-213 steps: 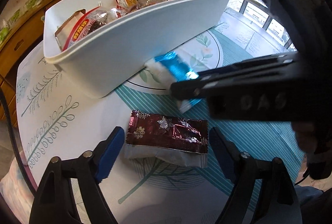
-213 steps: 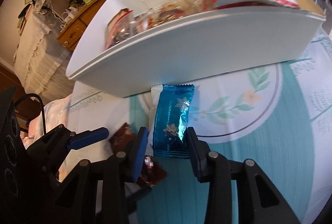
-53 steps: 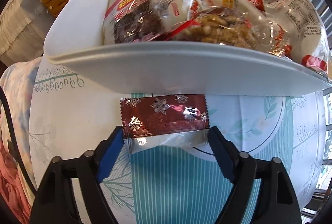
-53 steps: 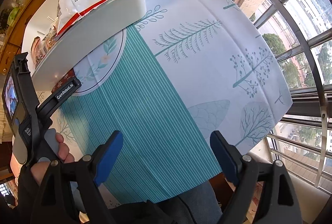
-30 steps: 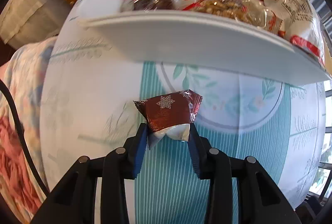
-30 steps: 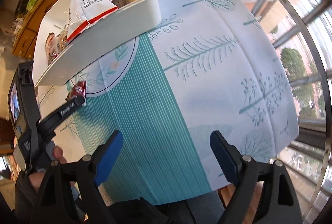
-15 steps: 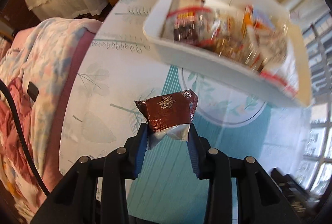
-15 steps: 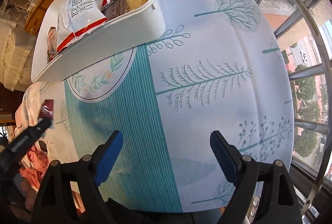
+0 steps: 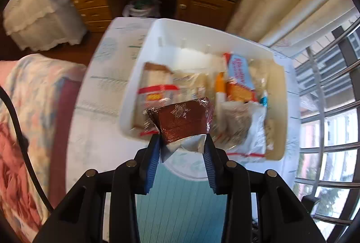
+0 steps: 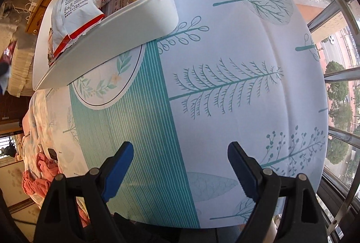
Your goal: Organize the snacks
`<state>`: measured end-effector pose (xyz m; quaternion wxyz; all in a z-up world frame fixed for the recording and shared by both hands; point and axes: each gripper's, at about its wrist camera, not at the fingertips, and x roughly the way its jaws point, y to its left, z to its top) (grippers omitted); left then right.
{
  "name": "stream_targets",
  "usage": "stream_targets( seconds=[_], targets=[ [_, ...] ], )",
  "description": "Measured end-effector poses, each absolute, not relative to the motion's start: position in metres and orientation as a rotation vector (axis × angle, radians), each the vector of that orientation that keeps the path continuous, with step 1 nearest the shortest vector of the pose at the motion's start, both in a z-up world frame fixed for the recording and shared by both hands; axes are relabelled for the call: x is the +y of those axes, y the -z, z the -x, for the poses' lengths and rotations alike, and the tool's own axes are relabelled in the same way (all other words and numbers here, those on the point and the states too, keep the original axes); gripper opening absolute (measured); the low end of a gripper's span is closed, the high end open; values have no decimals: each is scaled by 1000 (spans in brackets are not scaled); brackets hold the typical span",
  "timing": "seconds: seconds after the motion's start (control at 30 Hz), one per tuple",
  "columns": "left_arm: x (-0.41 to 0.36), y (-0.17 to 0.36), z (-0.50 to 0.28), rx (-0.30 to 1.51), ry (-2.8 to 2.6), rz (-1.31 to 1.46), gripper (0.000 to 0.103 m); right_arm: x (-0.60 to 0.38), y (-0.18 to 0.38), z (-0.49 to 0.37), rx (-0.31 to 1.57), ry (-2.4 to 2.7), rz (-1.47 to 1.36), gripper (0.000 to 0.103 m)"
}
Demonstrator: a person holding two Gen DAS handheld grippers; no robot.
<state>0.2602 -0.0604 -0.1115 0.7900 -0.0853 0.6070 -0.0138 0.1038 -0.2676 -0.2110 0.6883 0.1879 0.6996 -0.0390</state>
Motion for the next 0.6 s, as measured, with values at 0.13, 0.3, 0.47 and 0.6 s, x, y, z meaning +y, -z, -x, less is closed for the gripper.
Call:
stream_targets(
  seconds=[0.13, 0.3, 0.47, 0.6],
  targets=[
    [-64, 118, -283, 1321, 100, 179, 38, -266, 208, -103, 1577, 103, -477, 87],
    [-60, 120, -286, 1319, 127, 177, 54, -254, 193, -102, 1537, 115, -474, 87],
    [-45, 113, -256, 1306, 142, 192, 75, -233, 181, -95, 1545, 116, -474, 87],
    [-25, 110, -218, 1280, 141, 214, 85, -211, 170, -86, 1521, 77, -400, 87]
  ],
)
